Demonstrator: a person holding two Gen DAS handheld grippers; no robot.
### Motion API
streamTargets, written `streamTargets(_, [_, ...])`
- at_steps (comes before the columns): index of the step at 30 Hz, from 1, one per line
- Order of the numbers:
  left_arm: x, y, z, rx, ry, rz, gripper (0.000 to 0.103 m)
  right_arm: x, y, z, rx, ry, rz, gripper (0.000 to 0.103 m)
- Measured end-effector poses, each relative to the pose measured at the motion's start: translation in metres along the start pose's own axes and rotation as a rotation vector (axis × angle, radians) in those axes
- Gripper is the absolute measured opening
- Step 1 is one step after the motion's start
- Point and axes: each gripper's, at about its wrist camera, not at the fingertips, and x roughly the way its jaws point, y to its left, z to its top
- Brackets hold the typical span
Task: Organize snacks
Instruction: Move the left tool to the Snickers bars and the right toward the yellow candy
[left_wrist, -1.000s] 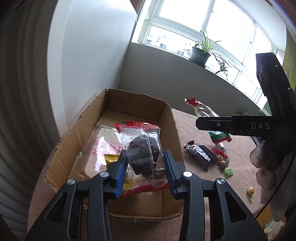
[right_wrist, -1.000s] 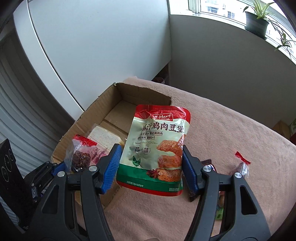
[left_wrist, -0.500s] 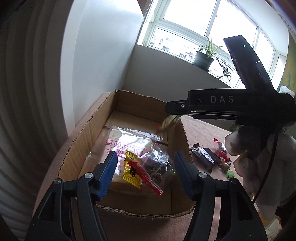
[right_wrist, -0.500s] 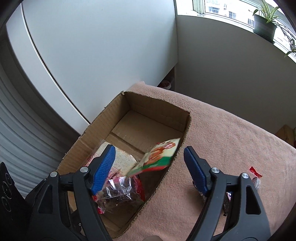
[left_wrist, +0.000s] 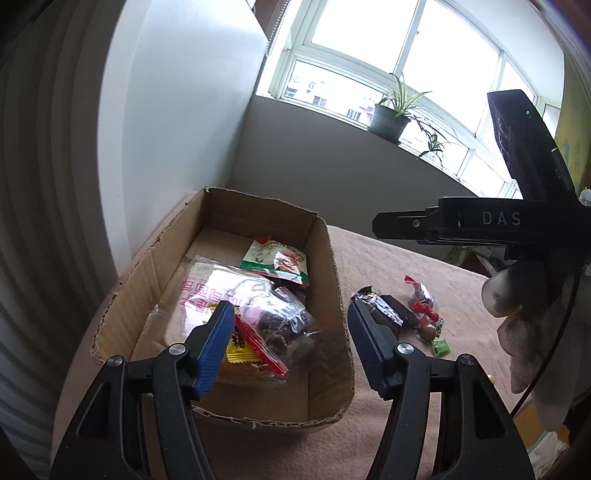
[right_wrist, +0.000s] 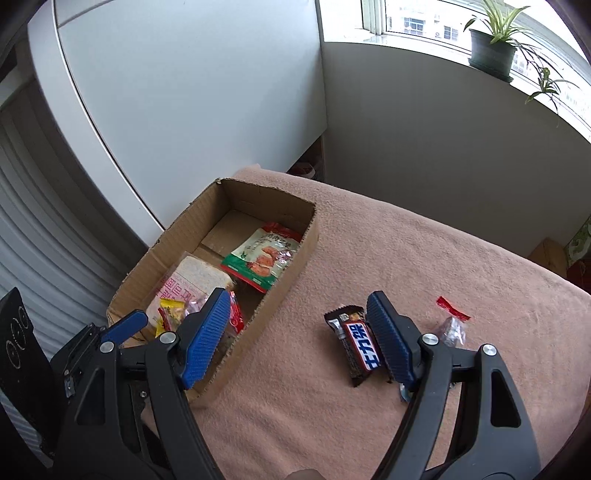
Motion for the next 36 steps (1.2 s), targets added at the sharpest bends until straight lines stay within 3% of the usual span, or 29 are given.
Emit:
streamTargets(13, [0.010, -0.068, -0.010, 0.090, 0.028, -0.097, 0.063, -0.077, -0.095, -0.075, 0.112, 0.000, -0.099, 0.079])
streamTargets(22, [0.045, -0.107, -0.024, 0.124, 0.139, -0.153, 0.063, -0.074, -0.155, -0.166, 0.204, 0.093, -0.147, 0.079])
streamTargets(28, [0.082, -0.118, -0.024, 0.108, 0.215, -0.118, 0.063, -0.062, -0.159, -0.209, 0.153, 0.139, -0.159, 0.079])
streamTargets(31, [0.096, -0.122, -0.021, 0.114, 0.227, -0.078, 0.063, -0.058, -0.153, -0.216, 0.097, 0.139, -0.174, 0.078])
streamTargets(36, [0.117, -0.122, -0.016, 0.090, 0.250, -0.023, 0.062, -0.050, -0.149, -0.218, 0.027, 0.148, -0.183, 0.067])
